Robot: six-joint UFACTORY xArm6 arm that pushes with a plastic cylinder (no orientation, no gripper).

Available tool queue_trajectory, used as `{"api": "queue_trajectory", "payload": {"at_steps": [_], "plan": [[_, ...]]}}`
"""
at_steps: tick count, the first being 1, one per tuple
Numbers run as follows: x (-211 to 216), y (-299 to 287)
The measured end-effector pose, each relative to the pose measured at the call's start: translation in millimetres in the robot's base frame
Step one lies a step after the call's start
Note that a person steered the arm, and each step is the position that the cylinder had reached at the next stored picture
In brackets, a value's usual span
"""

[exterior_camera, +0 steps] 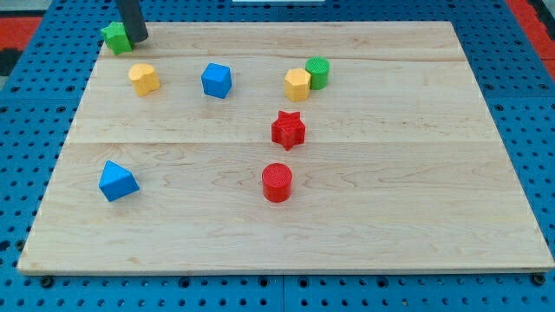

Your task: Move the green circle below the red circle

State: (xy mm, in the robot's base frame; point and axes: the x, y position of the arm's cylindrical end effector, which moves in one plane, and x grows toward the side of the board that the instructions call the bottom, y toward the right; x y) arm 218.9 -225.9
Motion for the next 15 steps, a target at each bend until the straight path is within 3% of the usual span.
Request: {"api": "queue_trajectory", "payload": {"at_steps": [1,3,5,6,7,8,9,10,11,12,13,14,15], "plan": [[-17,-15],[27,-51],[-1,-48],[17,-4],[-1,127],[24,242],[49,310],[85,327],[38,339],[8,294],[27,244],[62,243],[84,293]]}}
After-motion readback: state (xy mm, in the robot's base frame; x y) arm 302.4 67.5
